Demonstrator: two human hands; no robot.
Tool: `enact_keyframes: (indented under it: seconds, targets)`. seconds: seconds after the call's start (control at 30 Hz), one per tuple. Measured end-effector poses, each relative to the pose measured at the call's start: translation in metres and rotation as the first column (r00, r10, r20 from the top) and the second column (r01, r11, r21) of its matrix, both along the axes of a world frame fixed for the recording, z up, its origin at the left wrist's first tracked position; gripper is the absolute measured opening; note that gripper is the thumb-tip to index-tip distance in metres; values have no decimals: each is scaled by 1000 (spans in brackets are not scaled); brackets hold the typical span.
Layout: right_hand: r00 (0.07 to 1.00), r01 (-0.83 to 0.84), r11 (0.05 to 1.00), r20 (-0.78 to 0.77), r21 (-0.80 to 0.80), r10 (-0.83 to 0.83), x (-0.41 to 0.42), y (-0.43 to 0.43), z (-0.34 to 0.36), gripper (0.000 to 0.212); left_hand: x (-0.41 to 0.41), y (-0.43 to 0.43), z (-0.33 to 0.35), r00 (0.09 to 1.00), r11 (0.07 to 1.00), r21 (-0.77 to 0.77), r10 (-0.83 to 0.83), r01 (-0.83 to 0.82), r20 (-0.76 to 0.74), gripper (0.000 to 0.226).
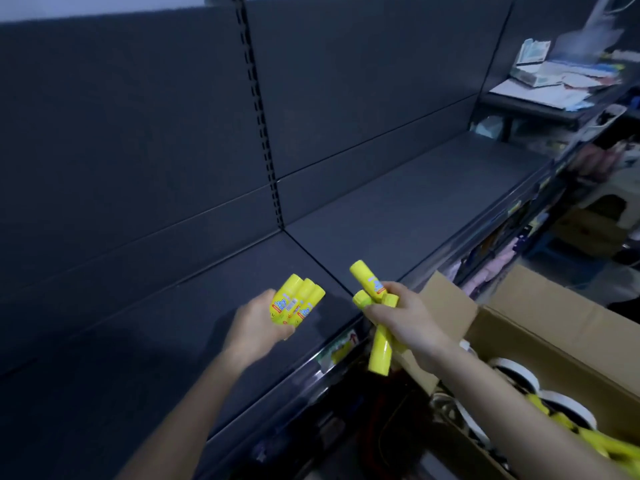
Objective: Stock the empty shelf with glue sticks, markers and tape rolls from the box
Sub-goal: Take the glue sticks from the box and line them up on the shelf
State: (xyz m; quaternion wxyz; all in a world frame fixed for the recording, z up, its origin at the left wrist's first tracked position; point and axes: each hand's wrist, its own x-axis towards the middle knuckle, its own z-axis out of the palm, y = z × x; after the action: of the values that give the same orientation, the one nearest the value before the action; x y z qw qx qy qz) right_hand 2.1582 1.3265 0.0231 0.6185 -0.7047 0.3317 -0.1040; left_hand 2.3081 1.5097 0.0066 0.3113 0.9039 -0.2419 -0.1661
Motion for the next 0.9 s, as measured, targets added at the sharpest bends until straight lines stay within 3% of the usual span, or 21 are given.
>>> enact_keyframes:
  seconds: [0.2,0.33,0.47,0.53,0.63,0.77,0.9]
  targets:
    - [980,-149,967,-157,-204,118,63,20,-15,29,40,33,-25,977,983,178,3,-42,213,24]
    - [930,-321,873,-295,-366,218,95,20,-22,38,53,42,-33,923,965,253,-40,-63,382,17]
    - [842,-523,682,-435,-512,319,120,20,-28,53,59,50,-40,851,956,278,-71,-90,520,28]
    - [789,-607,581,-496,-542,362,131,22,-29,57,61,51,-38,825,927,361,-125,-101,551,44]
    - [704,-710,437,-580,-553,410,147,25,-31,58,67,51,-42,798,931,350,-131,-106,588,50]
    - [633,-768,214,-664,-604,397,164,24,-34,54,74,51,-45,779,912,399,-183,-92,599,46]
    - [585,-791,105,-695,-602,419,167,17,-41,62,76,56,-57,732,913,397,-210,-89,648,47]
